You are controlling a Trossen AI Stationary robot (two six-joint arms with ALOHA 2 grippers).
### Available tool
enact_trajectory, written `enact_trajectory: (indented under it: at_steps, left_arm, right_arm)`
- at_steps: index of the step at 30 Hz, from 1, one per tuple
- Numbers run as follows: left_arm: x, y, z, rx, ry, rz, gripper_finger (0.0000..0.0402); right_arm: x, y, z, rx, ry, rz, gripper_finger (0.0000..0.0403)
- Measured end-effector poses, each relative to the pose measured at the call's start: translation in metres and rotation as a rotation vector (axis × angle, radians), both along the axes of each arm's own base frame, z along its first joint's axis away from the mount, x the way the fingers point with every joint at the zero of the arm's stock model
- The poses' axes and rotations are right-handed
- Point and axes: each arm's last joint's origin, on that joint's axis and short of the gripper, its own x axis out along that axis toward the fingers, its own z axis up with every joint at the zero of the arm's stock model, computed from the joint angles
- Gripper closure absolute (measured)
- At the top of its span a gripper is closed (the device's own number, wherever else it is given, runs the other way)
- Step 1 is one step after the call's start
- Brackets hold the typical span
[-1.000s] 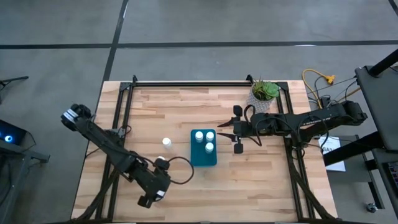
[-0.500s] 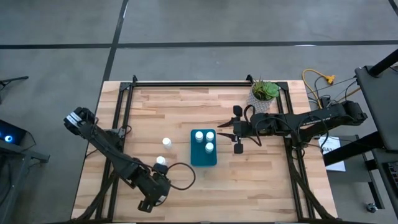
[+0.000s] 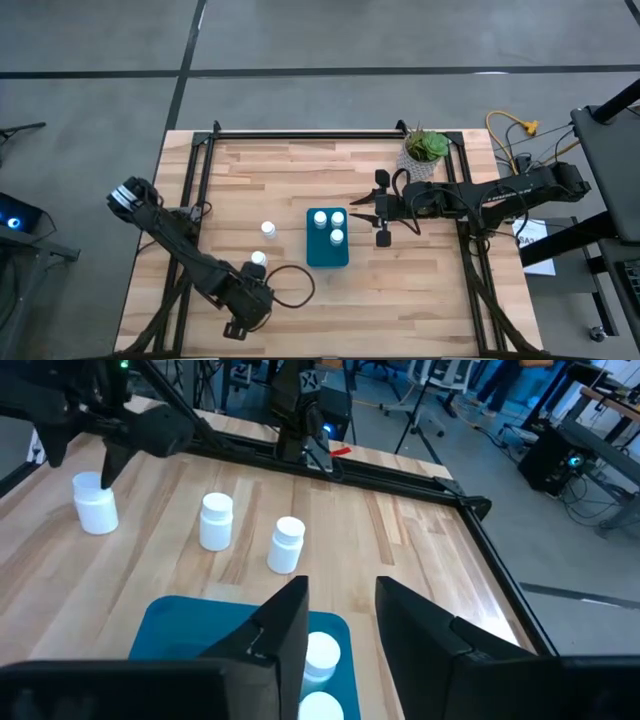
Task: Pick and place pill bottles into a basket
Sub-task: Put the medicine bottle in the blue bin
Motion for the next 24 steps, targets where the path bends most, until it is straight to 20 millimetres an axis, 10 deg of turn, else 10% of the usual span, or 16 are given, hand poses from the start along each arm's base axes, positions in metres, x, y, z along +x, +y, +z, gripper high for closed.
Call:
enact_trajectory:
  at_steps: [24]
  left_arm:
    - [-0.004, 0.002, -0.024, 0.052, 0.075, 0.057, 0.0154]
  right_arm:
    - [0.0, 0.0, 0.0, 0.0, 0.0, -0.001, 0.0297]
